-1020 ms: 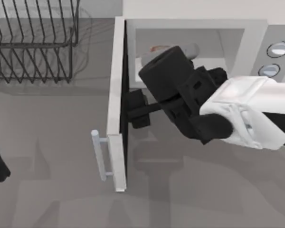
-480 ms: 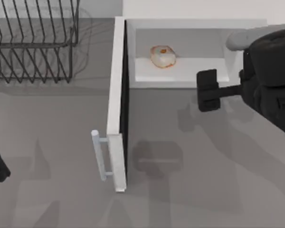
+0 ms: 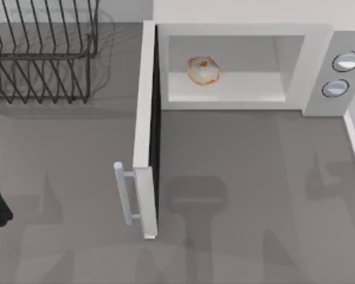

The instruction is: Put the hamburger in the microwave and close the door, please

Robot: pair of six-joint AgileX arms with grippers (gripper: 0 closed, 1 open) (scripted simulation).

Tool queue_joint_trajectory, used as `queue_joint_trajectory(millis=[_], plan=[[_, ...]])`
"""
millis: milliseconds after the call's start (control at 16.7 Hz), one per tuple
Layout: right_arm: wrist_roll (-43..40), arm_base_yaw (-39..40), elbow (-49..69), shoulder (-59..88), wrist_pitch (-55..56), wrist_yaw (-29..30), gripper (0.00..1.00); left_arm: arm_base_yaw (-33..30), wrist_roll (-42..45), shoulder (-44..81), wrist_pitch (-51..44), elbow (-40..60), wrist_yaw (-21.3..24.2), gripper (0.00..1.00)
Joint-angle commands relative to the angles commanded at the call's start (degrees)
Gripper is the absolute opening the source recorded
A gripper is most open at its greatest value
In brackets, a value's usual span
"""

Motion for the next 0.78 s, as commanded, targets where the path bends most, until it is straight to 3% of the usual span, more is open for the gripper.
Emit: queue_joint_trajectory(millis=[360, 780], plan=[[-5.4, -13.0, -16.8, -23.9, 4.2, -8.2, 1.00, 0.0, 0.0, 0.0, 0.0, 0.0, 0.0, 1.00], [-6.5, -15.7, -20.0, -27.9, 5.3, -10.0, 1.00, 0.0, 0.0, 0.0, 0.0, 0.0, 0.0, 1.00]])
